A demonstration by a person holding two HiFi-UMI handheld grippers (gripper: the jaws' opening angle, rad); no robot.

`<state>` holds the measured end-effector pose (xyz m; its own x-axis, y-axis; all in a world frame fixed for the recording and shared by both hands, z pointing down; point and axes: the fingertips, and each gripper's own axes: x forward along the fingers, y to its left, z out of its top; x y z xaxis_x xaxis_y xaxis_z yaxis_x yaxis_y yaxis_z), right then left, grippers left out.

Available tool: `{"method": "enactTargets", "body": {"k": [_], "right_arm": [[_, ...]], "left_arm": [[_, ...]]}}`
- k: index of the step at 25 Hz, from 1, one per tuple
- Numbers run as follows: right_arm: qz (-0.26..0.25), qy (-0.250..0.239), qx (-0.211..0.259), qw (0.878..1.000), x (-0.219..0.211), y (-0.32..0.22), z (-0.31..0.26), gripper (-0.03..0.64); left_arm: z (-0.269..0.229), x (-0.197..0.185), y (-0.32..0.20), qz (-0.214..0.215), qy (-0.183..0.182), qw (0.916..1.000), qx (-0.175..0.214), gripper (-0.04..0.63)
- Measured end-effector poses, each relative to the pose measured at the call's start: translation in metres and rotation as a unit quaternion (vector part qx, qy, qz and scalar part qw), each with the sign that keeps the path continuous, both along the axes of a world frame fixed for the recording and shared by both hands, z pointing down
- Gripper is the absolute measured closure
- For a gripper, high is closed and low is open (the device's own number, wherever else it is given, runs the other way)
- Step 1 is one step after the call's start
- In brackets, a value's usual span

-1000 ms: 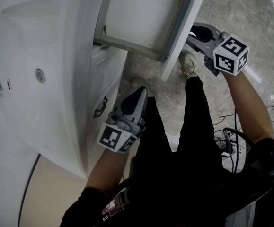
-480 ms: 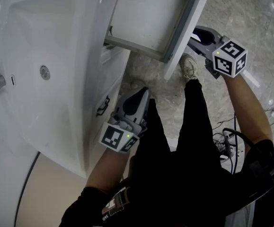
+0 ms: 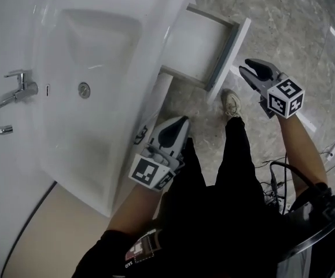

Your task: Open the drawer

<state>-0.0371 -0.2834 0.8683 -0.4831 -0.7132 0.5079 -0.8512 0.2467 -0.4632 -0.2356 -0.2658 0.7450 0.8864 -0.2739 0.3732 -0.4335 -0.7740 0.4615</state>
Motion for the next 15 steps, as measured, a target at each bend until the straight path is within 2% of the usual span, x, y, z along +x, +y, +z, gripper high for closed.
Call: {"method": "enactTargets", "body": {"k": [7, 15], "right_arm": [[0.025, 0.011, 0.037, 0.999, 0.011, -0.003, -0.100, 0.615], [0.003, 0.026, 0.082, 0.996, -0.006, -0.036, -0.223, 0.617]], "left_arm": [[-0.086, -0.004, -0.012, -0.006, 0.012, 0.9993, 0.036, 0.595], [-0.190, -0.025, -0.035, -0.031, 0.040, 0.9941, 0.096, 0.595]]}}
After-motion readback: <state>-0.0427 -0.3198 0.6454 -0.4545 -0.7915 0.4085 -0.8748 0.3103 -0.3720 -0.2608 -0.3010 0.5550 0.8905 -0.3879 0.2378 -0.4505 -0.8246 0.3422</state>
